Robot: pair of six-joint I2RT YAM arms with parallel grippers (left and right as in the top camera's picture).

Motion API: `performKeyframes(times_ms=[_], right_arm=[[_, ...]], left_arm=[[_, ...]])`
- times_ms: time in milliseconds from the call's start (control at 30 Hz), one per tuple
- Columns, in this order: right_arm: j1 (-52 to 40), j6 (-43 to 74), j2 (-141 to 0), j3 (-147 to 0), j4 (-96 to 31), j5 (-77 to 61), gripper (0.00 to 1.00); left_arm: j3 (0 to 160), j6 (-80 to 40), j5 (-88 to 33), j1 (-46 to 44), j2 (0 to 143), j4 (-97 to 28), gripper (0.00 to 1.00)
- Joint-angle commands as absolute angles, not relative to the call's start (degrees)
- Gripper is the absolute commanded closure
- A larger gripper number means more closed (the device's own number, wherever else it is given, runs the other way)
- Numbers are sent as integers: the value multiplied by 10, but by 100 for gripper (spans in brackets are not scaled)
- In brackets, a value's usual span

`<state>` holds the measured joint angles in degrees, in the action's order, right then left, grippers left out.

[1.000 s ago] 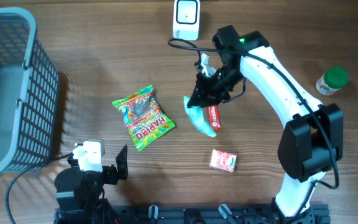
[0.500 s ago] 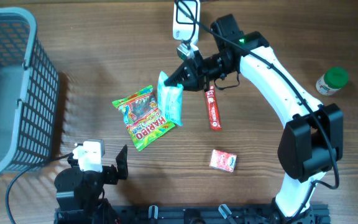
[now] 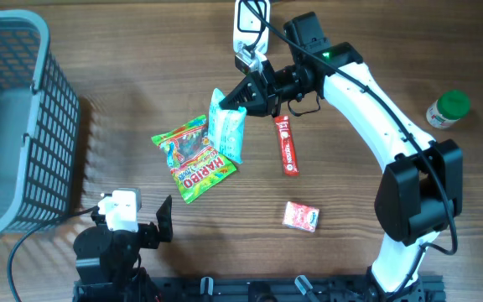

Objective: Scan the item barcode
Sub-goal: 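Hold the wipes pack under the white scanner with the right gripper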

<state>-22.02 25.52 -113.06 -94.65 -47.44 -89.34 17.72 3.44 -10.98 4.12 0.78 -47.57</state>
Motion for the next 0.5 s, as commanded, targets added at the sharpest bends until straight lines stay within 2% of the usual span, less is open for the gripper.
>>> performKeyframes(times_ms=[0,233,367,467], right_arm=[[-221,255,-1129,-951,-470,-930,96],[-217,219,-1131,-951,-443,-846,96],[-217,220,-1133,-951,-370,-862,96],[-220,146,-1133,-951,-318,-897,95]], left_arm=[[173,43,-109,39,3,-475,0],[173,43,-109,39,3,-475,0],[173,43,-109,39,3,-475,0],[173,43,-109,39,3,-475,0]])
